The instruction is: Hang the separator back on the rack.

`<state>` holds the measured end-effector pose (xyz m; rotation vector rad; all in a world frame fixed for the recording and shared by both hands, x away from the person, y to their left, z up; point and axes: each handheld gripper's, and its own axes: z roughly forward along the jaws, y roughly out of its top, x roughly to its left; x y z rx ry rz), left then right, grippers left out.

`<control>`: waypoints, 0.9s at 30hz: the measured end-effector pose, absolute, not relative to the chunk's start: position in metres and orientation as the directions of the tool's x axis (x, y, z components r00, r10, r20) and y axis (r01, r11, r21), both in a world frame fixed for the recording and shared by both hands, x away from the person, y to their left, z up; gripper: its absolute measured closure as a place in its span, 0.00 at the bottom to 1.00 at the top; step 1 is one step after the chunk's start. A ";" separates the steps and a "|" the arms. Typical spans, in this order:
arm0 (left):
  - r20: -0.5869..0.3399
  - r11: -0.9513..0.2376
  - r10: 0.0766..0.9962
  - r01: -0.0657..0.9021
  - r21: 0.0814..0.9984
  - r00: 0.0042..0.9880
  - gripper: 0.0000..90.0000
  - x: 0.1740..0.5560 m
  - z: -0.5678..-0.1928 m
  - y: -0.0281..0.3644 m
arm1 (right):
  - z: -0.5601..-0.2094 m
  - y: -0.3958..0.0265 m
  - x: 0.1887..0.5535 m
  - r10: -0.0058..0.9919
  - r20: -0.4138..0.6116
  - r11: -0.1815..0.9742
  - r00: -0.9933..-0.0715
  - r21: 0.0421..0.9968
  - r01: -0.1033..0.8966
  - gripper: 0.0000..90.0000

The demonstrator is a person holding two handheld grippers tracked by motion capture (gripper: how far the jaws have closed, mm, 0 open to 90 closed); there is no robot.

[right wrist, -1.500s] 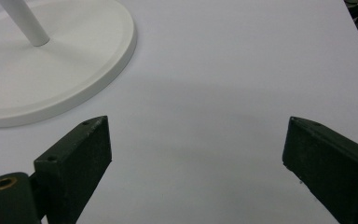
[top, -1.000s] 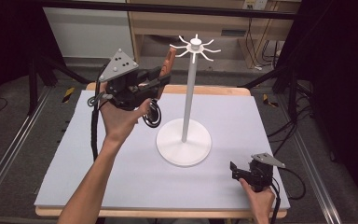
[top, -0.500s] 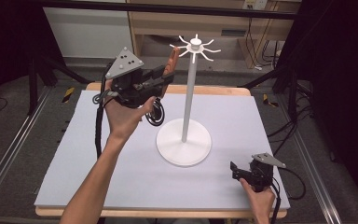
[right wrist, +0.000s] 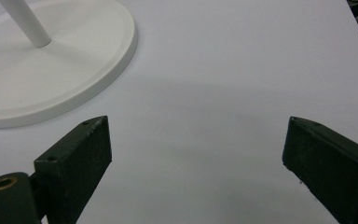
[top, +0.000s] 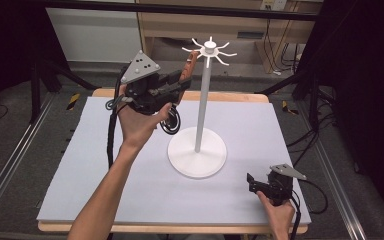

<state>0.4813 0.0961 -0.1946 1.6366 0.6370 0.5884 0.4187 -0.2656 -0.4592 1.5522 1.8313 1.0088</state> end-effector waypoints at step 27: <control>0.033 -0.141 0.699 0.093 0.986 0.714 0.74 0.490 -0.207 0.086 | -0.460 -0.264 0.419 0.977 0.068 0.064 -0.200 0.806 0.589 0.09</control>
